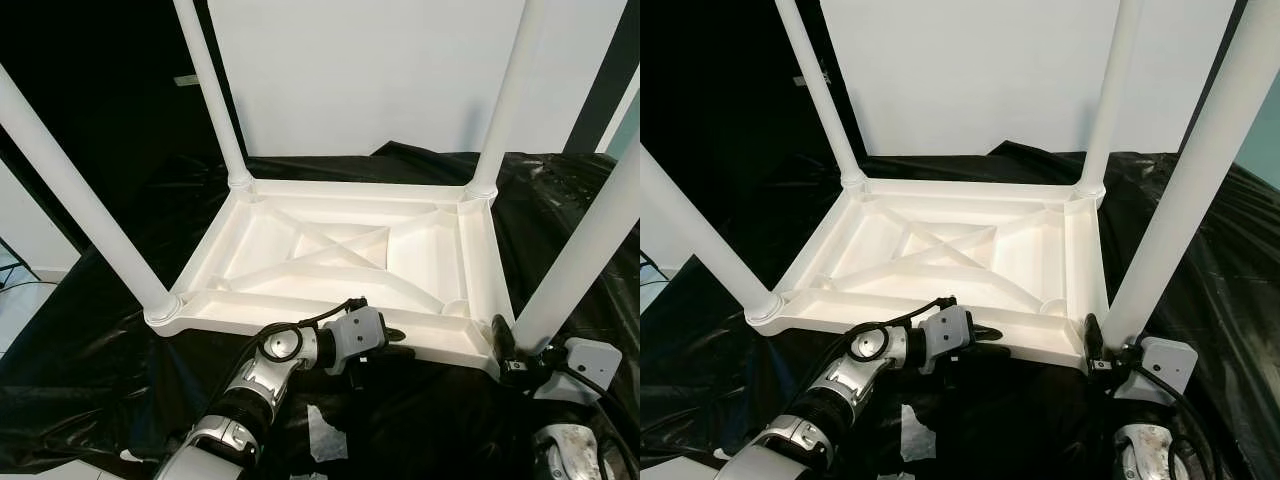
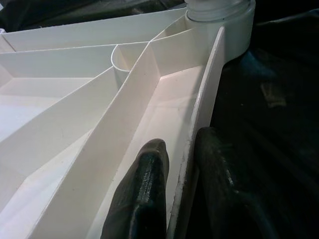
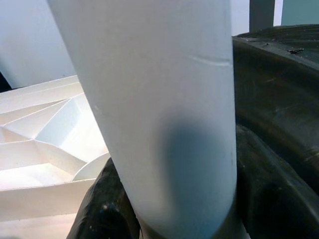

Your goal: Building children table

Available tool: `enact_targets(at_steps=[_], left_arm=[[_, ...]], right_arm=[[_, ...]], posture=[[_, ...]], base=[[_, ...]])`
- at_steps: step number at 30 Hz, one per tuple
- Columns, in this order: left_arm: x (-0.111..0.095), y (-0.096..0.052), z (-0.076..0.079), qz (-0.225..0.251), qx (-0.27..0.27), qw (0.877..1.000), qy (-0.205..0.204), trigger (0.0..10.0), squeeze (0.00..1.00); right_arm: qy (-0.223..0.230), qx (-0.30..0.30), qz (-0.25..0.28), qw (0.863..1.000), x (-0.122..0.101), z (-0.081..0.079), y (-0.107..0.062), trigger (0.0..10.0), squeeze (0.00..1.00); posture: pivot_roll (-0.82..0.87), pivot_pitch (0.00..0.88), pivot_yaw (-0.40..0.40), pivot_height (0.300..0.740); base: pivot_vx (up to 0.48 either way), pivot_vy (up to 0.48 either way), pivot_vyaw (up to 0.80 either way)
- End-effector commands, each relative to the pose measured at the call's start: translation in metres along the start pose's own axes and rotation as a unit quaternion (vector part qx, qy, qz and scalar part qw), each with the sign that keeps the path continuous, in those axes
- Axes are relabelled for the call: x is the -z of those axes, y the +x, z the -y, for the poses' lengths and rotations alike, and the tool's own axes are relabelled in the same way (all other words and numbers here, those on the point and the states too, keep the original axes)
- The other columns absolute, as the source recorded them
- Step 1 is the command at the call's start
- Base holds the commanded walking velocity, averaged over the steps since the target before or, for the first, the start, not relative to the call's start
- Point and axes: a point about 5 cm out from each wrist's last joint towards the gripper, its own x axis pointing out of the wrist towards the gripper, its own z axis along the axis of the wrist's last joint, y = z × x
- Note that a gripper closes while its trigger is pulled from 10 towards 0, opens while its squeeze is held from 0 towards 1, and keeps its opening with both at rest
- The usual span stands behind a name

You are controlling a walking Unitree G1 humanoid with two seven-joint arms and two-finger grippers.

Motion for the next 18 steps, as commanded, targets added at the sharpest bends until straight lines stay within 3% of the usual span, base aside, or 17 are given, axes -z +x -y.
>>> enact_targets(at_steps=[1,2,3,4,5,6,7,10,11,14,15,16,18], left_arm=[[0.027,0.001,0.015,-0.059,-0.042,0.996,-0.052,10.0,0.00],[0.028,0.001,0.015,-0.061,-0.041,0.996,-0.050,10.0,0.00],[0.027,0.001,0.014,-0.061,-0.041,0.996,-0.050,10.0,0.00],[0.027,0.001,0.014,-0.061,-0.041,0.996,-0.050,10.0,0.00],[0.027,0.002,0.013,-0.062,-0.042,0.996,-0.049,10.0,0.00],[0.027,0.002,0.013,-0.062,-0.043,0.996,-0.049,10.0,0.00],[0.027,0.002,0.013,-0.062,-0.043,0.996,-0.049,10.0,0.00],[0.027,0.002,0.014,-0.062,-0.042,0.996,-0.049,10.0,0.00],[0.028,0.002,0.015,-0.062,-0.041,0.996,-0.049,10.0,0.00],[0.028,0.002,0.016,-0.064,-0.040,0.996,-0.049,10.0,0.00],[0.029,0.002,0.016,-0.064,-0.039,0.996,-0.049,10.0,0.00],[0.029,0.002,0.016,-0.064,-0.039,0.996,-0.049,10.0,0.00],[0.029,0.000,0.015,-0.066,-0.040,0.996,-0.048,10.0,0.00]], right_arm=[[0.033,-0.005,-0.041,0.999,0.016,-0.009,-0.002,0.0,0.00],[0.033,-0.020,-0.042,0.998,0.016,-0.014,-0.001,0.0,0.00],[0.031,-0.045,-0.044,0.998,0.016,-0.021,0.000,3.8,0.00],[0.031,-0.045,-0.044,0.998,0.016,-0.021,0.000,3.8,0.00],[0.025,-0.061,-0.044,0.997,0.016,-0.025,0.001,10.0,0.00],[0.017,-0.072,-0.044,0.996,0.016,-0.027,0.001,10.0,0.00],[0.006,-0.091,-0.037,0.995,0.013,-0.027,0.003,10.0,1.00],[-0.014,-0.134,-0.031,0.990,0.009,-0.027,0.007,10.0,1.00],[-0.021,-0.162,-0.031,0.986,0.006,-0.024,0.009,10.0,0.00],[-0.018,-0.201,-0.027,0.979,-0.002,-0.015,0.011,10.0,0.00],[-0.010,-0.244,-0.029,0.969,-0.013,-0.005,0.011,10.0,0.00],[-0.010,-0.244,-0.029,0.969,-0.013,-0.005,0.011,10.0,0.00],[-0.023,-0.289,-0.055,0.956,-0.014,0.003,0.008,10.0,0.00]], posture=[[-0.12,0.000,0.093,0.740],[-0.12,0.000,0.090,0.740],[-0.12,0.000,0.087,0.740],[-0.12,0.000,0.087,0.740],[-0.12,0.000,0.085,0.740],[-0.12,0.000,0.083,0.740],[-0.12,0.000,0.081,0.740],[-0.12,0.000,0.080,0.740],[-0.12,0.000,0.079,0.740],[-0.12,0.000,0.078,0.740],[-0.12,0.000,0.075,0.740],[-0.12,0.000,0.075,0.740],[-0.11,0.000,0.070,0.740]], base=[[0.000,0.000,0.00],[0.000,0.000,0.00],[0.000,0.000,0.00],[0.000,0.000,0.00],[0.000,0.000,0.00],[0.000,0.000,0.00],[0.000,0.000,0.00],[0.000,0.000,0.00],[0.000,0.000,0.00],[0.000,0.000,0.00],[0.000,0.000,0.00],[0.000,0.000,0.00],[0.000,0.000,0.00]])
